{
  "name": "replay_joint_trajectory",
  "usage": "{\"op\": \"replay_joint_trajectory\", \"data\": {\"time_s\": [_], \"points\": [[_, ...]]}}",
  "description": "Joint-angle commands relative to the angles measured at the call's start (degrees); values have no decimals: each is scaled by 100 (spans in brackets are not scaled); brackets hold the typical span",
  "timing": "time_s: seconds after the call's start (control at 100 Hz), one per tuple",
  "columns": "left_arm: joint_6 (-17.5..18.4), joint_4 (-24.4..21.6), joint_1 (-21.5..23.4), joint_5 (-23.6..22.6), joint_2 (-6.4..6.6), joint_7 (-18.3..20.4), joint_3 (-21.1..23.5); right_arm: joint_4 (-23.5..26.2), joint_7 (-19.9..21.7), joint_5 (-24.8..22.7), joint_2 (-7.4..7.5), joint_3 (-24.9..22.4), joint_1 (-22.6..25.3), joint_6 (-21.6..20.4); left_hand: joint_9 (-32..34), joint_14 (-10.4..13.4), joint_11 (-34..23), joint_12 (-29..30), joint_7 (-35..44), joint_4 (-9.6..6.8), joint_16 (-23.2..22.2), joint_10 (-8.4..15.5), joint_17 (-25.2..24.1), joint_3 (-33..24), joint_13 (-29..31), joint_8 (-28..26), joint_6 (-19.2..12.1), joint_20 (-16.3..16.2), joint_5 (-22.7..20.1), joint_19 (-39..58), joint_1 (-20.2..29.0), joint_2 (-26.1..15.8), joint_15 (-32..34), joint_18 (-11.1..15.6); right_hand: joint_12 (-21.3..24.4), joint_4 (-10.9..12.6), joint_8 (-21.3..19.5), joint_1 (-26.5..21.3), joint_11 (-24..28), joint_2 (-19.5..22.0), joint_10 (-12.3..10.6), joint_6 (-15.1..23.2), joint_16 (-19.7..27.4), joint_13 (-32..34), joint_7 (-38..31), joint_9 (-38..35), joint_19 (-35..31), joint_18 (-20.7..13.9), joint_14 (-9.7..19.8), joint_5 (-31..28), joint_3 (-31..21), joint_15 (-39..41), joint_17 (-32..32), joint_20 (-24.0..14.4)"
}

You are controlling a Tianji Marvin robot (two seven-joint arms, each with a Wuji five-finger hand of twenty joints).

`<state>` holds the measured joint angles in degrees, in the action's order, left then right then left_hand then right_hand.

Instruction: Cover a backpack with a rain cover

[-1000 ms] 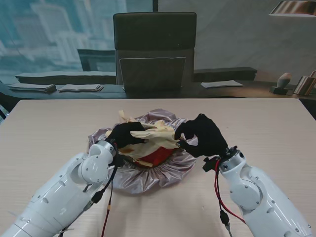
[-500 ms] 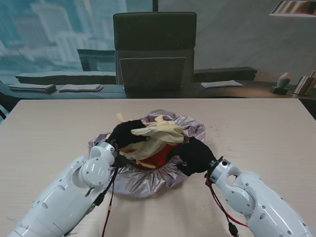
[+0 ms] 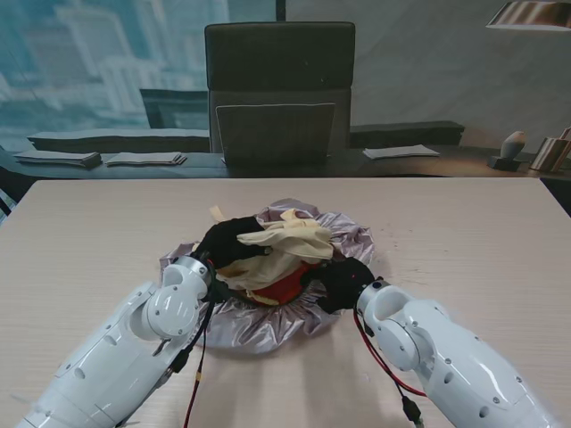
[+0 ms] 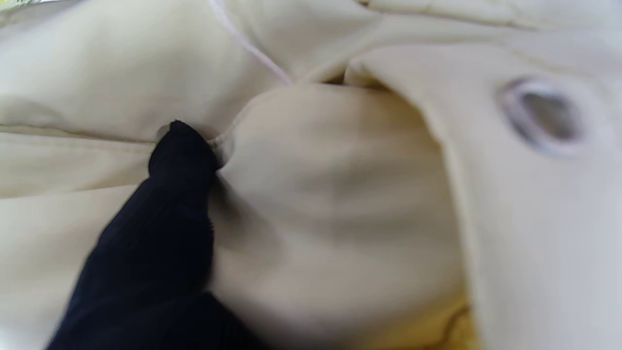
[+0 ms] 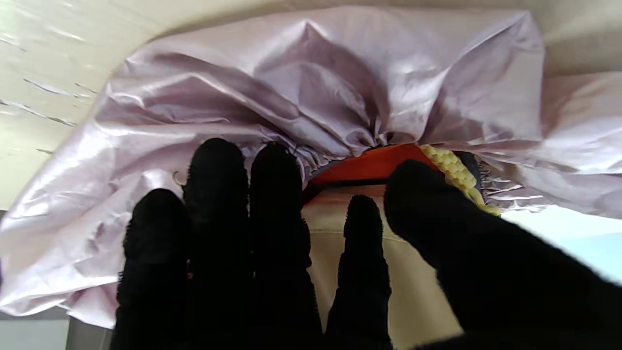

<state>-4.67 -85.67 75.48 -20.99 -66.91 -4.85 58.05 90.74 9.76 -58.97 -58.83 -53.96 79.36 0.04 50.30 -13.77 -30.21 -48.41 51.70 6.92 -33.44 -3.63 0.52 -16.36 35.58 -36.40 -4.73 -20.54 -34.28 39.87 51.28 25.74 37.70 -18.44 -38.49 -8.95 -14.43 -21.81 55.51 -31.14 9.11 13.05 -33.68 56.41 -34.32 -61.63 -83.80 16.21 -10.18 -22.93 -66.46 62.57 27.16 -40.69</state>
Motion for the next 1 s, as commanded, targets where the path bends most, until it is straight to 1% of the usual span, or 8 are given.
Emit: {"op": "replay_joint_trajectory", "data": {"time_s": [0.0, 0.07, 0.17, 0.28, 0.51, 0.66, 0.85, 0.99], "points": [[19, -90, 11, 5, -23, 109, 26, 31, 194, -246, -21, 132, -94, 80, 377, -18, -419, -49, 669, -111, -111, 142, -62, -303, 96, -214, -425, -64, -466, 175, 359, -709, 135, -134, 75, 205, 145, 127, 86, 69, 97, 129, 10, 214, 65, -86, -273, 63, -81, 458, 227, 107, 88, -113], [30, -90, 15, 1, -22, 109, 31, 22, 296, -357, -9, 274, -195, 236, 378, -24, -417, -46, 667, -111, -113, 141, -64, -308, 100, -209, -421, -62, -476, 170, 357, -708, 136, -137, 88, 218, 183, 104, 132, -3, 13, 152, 26, 306, -10, -73, -373, 6, -46, 840, 184, 168, 209, -81], [37, -79, 11, -4, -18, 123, 27, 44, 236, -499, -19, 398, -236, 414, 381, -31, -414, -39, 662, -110, -116, 135, -63, -316, 104, -207, -434, -61, -482, 167, 353, -700, 138, -140, 147, 211, 220, 27, 152, -184, -15, 168, 64, 536, -100, -260, -476, 49, -68, 922, 57, 196, 431, -41], [29, -54, -2, 5, -19, 131, 13, 68, 562, -644, 8, 579, -395, 599, 372, -28, -416, -41, 662, -108, -121, 132, -72, -320, 100, -208, -429, -58, -480, 160, 351, -700, 142, -137, 168, 206, 251, 34, 157, -218, -104, 78, 96, 570, -117, -225, -489, 1, 32, 1023, 2, 172, 515, 20], [26, -47, -6, 7, -16, 147, 8, -134, 740, -610, 8, 915, -703, 930, 373, -12, -416, -39, 658, -105, -126, 147, -78, -322, 100, -208, -445, -50, -482, 142, 345, -698, 145, -143, 171, 210, 263, -26, 223, -364, -149, -167, 97, 531, -208, -186, -479, -28, 70, 1042, -86, 187, 475, 95], [44, -29, -13, -8, -15, 145, 5, -344, 853, -526, 16, 1204, -957, 1069, 373, -13, -413, -40, 656, -103, -127, 148, -87, -322, 102, -208, -440, -44, -482, 130, 346, -696, 142, -144, 189, 194, 264, -154, 230, -444, -221, -199, 109, 515, -270, -163, -474, -92, 127, 1033, -50, 169, 483, 132], [54, -20, -17, -10, -10, 165, 2, -570, 1176, -405, 54, 1643, -1320, 1222, 385, -4, -406, -38, 650, -102, -126, 155, -93, -324, 109, -208, -466, -37, -493, 116, 347, -693, 136, -142, 181, 191, 269, -168, 302, -458, -344, -213, 109, 464, -319, -60, -473, -214, 273, 1027, -59, 176, 462, 175], [43, -34, -11, -16, -8, 163, 14, -717, 1073, -315, 37, 1808, -1427, 1335, 384, 2, -399, -38, 646, -101, -127, 162, -93, -323, 107, -210, -465, -31, -499, 104, 347, -696, 132, -150, 194, 162, 294, -180, 339, -449, -409, -178, 112, 509, -291, -56, -491, -279, 337, 1246, 20, 192, 523, 201]]}}
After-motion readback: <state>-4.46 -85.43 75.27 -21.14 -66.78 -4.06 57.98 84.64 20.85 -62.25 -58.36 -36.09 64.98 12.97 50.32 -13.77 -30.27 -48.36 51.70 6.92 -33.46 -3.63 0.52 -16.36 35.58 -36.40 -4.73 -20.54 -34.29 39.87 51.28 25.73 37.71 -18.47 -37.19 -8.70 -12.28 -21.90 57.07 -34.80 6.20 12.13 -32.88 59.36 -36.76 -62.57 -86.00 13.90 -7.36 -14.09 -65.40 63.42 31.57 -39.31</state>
